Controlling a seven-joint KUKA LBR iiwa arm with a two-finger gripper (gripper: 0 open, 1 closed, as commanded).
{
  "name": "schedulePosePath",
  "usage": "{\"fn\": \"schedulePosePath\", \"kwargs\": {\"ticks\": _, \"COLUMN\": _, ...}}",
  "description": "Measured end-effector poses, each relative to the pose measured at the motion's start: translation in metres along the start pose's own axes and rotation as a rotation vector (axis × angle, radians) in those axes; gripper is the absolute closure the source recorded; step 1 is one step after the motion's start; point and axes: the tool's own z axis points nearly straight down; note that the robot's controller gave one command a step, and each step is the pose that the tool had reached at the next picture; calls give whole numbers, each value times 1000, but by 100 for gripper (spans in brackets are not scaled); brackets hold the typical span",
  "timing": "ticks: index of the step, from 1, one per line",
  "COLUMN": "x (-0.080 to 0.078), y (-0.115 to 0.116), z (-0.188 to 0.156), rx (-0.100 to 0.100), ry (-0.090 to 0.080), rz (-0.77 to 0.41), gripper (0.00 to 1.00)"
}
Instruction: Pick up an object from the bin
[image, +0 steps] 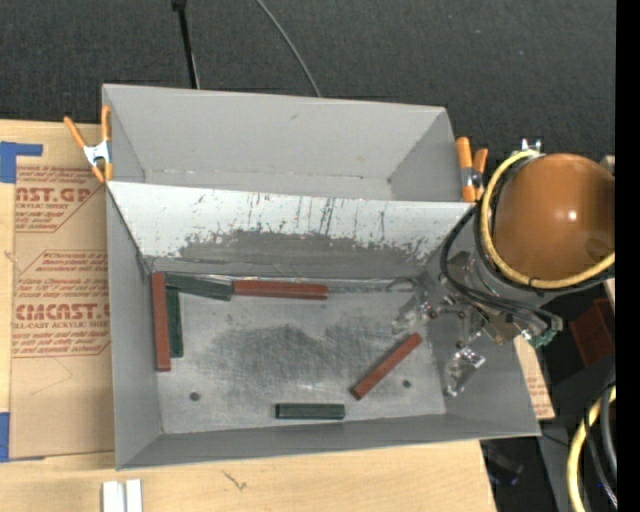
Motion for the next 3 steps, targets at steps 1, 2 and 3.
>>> {"fn": "schedulePosePath", "kwargs": {"ticks": 1, "x": 0, "y": 0, "z": 0, "rx": 0, "ry": 0, "rz": 0, "gripper": 0}}
{"fn": "schedulePosePath", "kwargs": {"ticks": 2, "x": -16, "y": 2, "z": 51, "rx": 4, "ry": -4, "rz": -65, "gripper": 0}}
{"fn": "schedulePosePath", "kwargs": {"ticks": 3, "x": -35, "y": 7, "z": 102, "rx": 1, "ry": 1, "rz": -338, "gripper": 0}}
